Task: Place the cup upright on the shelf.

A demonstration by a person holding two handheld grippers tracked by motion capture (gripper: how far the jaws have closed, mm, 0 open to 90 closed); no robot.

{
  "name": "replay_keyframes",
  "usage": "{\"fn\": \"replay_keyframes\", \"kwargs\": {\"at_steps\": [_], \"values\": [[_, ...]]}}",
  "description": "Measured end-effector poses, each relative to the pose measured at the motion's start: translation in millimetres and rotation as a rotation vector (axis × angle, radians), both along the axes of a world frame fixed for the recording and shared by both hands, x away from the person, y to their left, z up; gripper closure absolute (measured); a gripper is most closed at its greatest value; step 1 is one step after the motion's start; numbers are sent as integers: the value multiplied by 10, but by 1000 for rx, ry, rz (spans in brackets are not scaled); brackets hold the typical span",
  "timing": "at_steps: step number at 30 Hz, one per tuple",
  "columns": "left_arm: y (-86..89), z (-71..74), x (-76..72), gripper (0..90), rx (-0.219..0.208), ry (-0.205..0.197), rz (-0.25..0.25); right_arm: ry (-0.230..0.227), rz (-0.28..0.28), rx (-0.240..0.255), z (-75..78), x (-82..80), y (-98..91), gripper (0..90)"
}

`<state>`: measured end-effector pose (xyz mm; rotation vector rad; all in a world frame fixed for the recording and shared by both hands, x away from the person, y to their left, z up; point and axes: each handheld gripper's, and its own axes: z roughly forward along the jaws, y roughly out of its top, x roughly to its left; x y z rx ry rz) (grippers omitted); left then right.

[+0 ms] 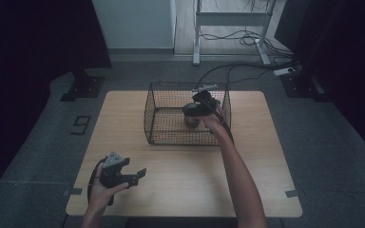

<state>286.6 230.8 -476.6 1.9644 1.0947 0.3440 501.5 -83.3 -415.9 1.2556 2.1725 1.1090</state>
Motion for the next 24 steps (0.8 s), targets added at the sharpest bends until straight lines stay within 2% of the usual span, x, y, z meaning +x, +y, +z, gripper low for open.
{"fn": "replay_keyframes", "kwargs": {"at_steps": [2, 6, 8, 9, 14, 16, 17, 22, 24], "values": [[-14, -6, 1, 157, 2, 2, -4, -7, 4, 1, 11, -42, -16, 173], [-47, -17, 1, 155, 5, 9, -11, -30, 28, 15, 57, -220, -79, 198], [-53, -20, 1, 155, 6, 10, -11, -55, 50, 29, 81, -368, -115, 212], [-55, -22, 1, 155, 7, 10, -11, -55, 50, 29, 81, -368, -115, 212], [-54, -35, 9, 154, 11, 13, -6, -85, 72, 47, 86, -586, -201, 220], [-53, -44, 15, 154, 13, 16, -4, -93, 79, 50, 71, -670, -239, 221], [-53, -50, 18, 154, 14, 17, -2, -99, 78, 57, 40, -764, -288, 221], [-51, -46, 15, 153, 15, 16, -1, -110, 66, 72, -39, -934, -385, 225], [-47, -46, 15, 153, 16, 15, 1, -118, 63, 81, -116, -1087, -474, 228]]}}
